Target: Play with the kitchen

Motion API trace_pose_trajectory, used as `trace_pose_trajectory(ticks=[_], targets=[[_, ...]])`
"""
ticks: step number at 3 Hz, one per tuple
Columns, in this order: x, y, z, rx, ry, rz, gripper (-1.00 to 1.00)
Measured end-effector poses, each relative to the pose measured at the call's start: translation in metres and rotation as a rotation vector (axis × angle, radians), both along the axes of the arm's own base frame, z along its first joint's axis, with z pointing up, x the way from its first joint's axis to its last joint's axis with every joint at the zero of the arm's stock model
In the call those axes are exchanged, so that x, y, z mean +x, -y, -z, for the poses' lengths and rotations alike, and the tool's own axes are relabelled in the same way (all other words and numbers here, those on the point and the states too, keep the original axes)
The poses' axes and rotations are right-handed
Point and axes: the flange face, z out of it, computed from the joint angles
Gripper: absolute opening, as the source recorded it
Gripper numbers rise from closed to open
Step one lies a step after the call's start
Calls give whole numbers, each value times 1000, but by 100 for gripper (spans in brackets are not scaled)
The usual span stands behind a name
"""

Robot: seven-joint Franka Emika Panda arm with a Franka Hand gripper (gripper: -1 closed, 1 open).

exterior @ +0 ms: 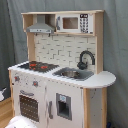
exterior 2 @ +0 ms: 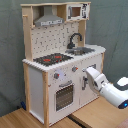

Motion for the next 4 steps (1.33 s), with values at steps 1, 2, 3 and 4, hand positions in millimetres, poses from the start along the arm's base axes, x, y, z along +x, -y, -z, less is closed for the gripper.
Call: trace_pose_trajectory(ticks=[1,2,3,4], targets=[[6,-17,-2,-101,6,3,100],[19,-30,-2,-217,-1,11,100],[35,-37,0,-331,-22,15,100],[51,-37,4,-448,-50,16,100]])
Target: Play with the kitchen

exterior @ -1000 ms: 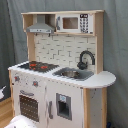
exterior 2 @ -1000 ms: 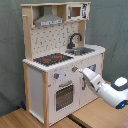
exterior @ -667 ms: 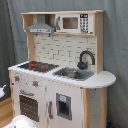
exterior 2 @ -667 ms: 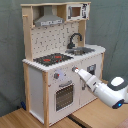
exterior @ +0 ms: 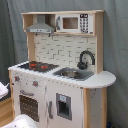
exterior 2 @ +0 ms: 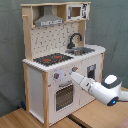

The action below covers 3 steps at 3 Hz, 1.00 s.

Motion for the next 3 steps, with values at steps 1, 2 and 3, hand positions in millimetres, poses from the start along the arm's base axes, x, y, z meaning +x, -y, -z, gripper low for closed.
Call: trace_pose_trajectory(ticks=[1,2,3], targets=[[11,1,7,-111,-27,4,100],[18,1,14,-229,-50,6,100],[23,2,15,-329,-64,12,100]])
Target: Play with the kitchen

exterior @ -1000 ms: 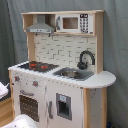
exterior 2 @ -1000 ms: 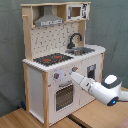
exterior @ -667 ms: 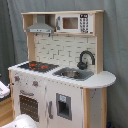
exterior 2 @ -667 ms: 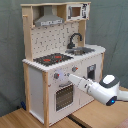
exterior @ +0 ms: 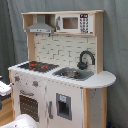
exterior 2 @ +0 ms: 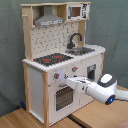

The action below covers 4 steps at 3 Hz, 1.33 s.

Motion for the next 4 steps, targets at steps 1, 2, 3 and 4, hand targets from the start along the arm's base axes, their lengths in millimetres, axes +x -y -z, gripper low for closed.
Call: trace_pose_trajectory(ticks=[1,2,3,4], targets=[[12,4,0,-97,-15,10,100],[31,10,3,-178,-39,10,100],[49,15,13,-238,-77,-11,100],[69,8,19,-274,-97,-31,100]])
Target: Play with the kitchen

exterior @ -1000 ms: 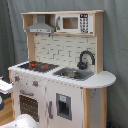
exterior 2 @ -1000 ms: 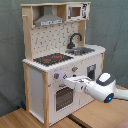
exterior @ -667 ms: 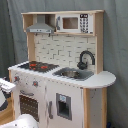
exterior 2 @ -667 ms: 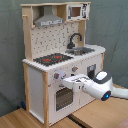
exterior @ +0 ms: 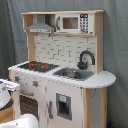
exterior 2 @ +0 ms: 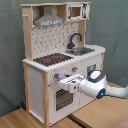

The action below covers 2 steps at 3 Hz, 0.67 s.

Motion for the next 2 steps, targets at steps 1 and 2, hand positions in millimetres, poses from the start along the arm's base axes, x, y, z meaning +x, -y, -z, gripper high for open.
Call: trace_pose_trajectory(ticks=[1,2], targets=[[21,-11,-3,17,2,-2,100],[40,-14,-2,83,-6,4,100]])
